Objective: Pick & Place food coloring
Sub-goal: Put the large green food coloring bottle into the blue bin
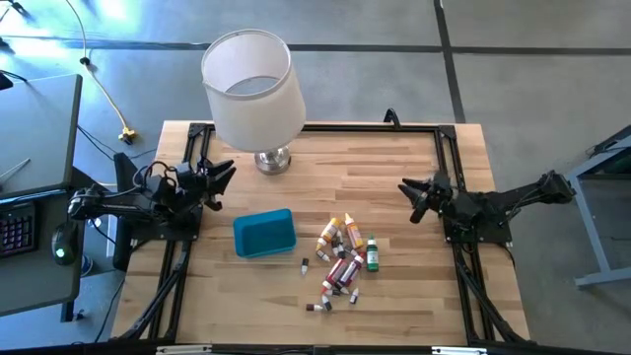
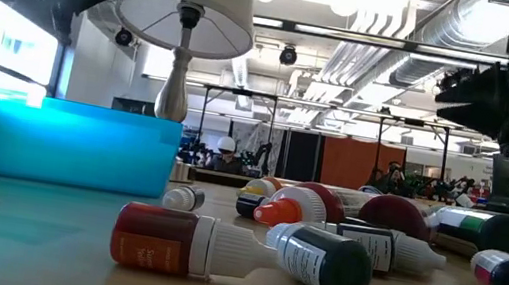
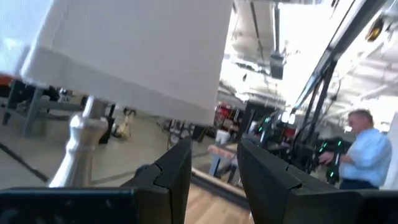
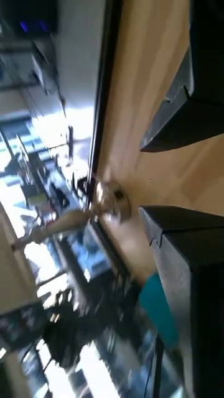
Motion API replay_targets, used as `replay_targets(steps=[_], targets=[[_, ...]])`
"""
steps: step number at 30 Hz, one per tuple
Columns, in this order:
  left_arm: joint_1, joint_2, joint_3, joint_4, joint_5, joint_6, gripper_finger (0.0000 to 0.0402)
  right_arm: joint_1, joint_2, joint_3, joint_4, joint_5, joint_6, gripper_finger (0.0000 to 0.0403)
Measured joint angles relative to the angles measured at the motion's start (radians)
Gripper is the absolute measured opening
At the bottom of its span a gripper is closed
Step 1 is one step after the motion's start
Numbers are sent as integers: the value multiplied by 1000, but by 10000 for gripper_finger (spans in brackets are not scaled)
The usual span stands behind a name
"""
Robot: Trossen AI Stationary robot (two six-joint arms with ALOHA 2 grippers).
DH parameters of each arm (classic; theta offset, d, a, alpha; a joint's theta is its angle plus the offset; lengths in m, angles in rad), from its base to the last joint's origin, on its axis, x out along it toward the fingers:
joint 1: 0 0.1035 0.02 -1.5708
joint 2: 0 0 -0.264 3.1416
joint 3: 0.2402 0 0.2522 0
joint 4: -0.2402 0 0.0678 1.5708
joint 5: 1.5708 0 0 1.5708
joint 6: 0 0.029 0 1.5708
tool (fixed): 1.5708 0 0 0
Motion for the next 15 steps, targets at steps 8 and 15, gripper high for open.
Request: replay_targets(steps=[8,15], targets=[[0,0,52,62,2,-8,128,0,146,155,1,-193,149,144],[0,0,85,32,3,-26,128,0,625,504,-470,-351,520,144]])
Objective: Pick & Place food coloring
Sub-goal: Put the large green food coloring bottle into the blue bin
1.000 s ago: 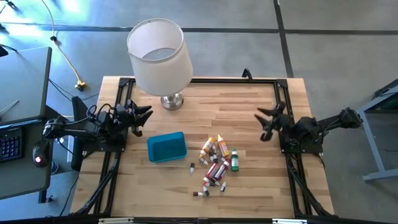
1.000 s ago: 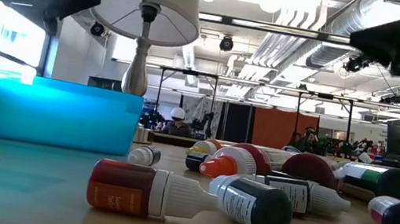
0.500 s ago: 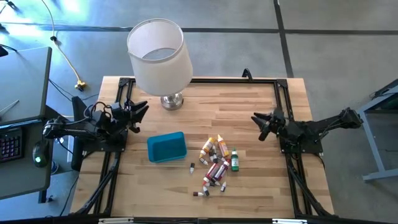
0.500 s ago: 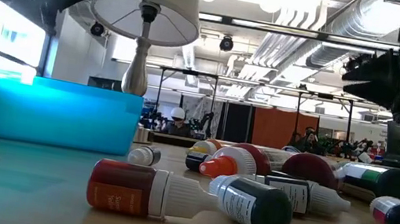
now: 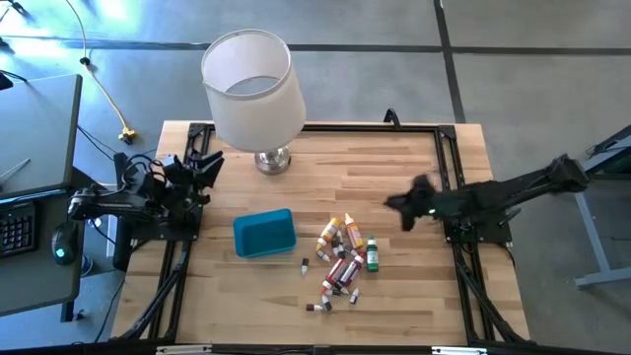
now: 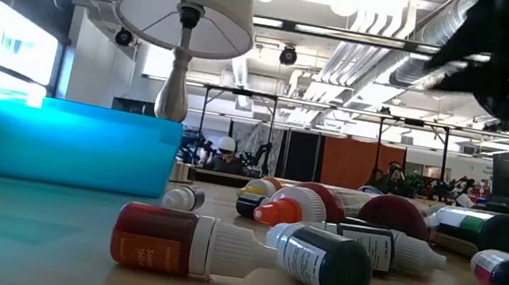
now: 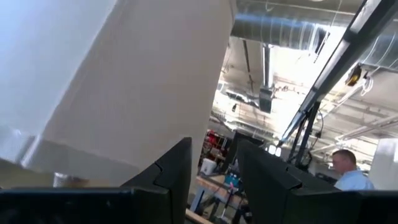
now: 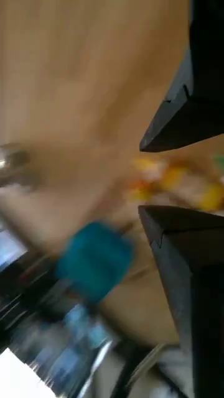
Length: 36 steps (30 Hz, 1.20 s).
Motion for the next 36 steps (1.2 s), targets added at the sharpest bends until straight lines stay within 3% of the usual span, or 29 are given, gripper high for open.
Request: replay_targets(steps=[3,7,14,19,25,36], targets=[[0,0,0,14,0,0,128,0,237,95,-145,-175,186,144],[0,-1,9,17,0,3,128,0,485,194,-177,-328,229,144],[0,-1,10,15,2,50,128,-34,699,335,-178,-496,239,144],[0,-1,10,7,3,52,128,-82,754,374,-190,-542,222,144],[0,-1,10,7,4,52,128,-131,733,405,-204,-627,123,144],[0,-1,11,7,10,52,128,-154,644,441,-233,-564,-177,144]])
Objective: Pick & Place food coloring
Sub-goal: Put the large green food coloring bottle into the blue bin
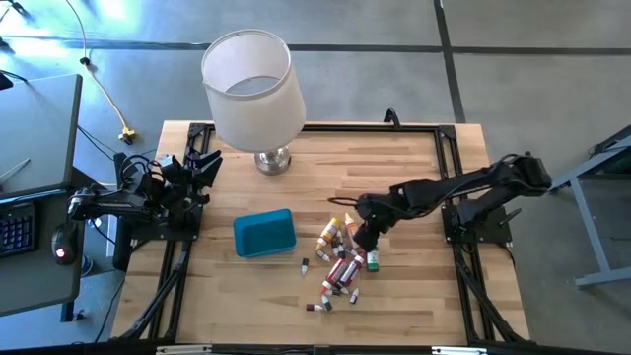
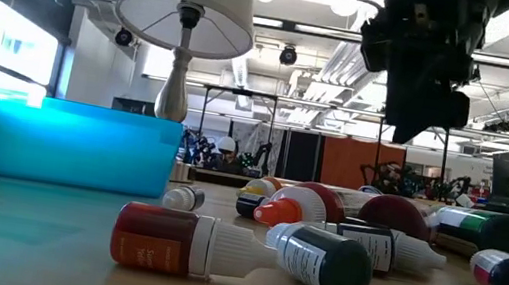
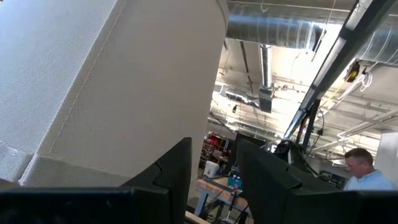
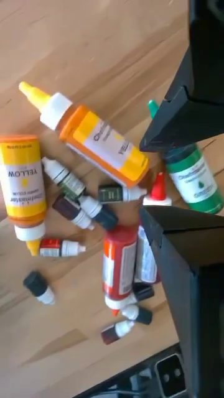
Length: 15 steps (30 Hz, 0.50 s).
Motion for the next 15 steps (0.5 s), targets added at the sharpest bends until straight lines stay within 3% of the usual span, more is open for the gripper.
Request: replay_targets(steps=[5,15], targets=[[0,0,0,-3,1,-26,128,14,0,-1,-79,-4,53,144],[0,0,0,-26,8,-26,128,14,26,-1,-186,18,368,159]])
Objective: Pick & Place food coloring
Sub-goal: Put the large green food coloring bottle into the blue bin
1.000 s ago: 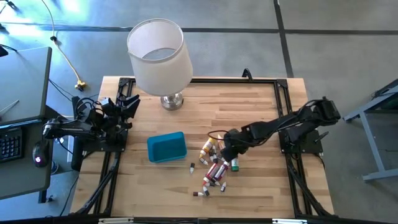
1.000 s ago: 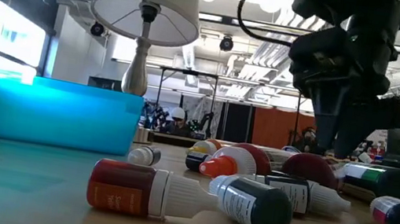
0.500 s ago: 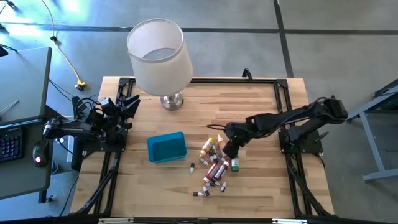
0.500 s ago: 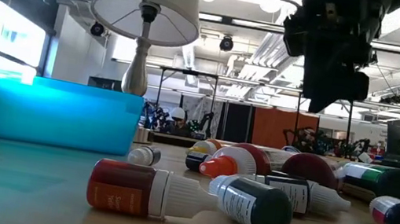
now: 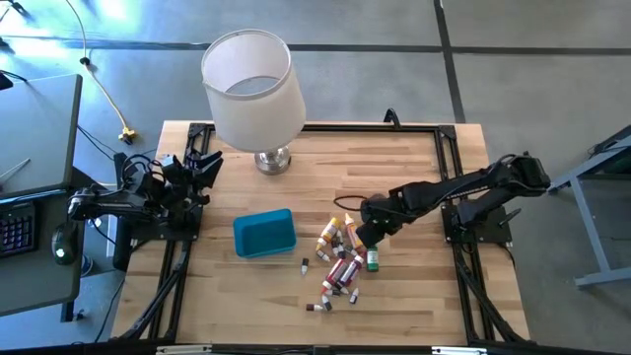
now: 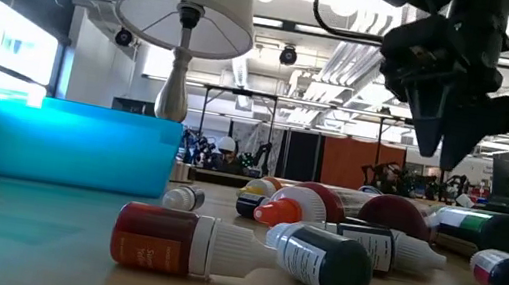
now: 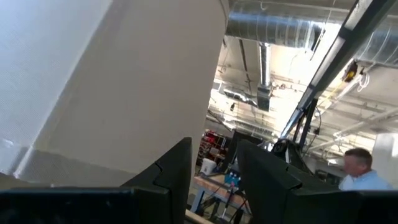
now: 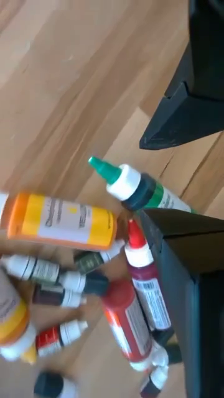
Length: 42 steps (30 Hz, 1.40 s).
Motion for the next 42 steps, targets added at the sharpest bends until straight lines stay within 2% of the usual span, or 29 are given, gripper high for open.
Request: replay_targets(steps=[3,12,15,20,34,42], targets=[[0,0,0,-8,18,0,128,-3,13,0,2,-15,23,168],[0,0,0,-12,22,0,128,13,93,0,2,56,44,177],[0,0,0,-12,22,-1,128,13,114,0,29,43,58,177],[0,0,0,-12,27,-1,128,16,118,0,81,38,65,177],[0,0,0,-12,47,-3,128,22,118,0,68,79,119,177],[0,0,0,-12,46,-3,128,63,119,-48,128,76,219,177]])
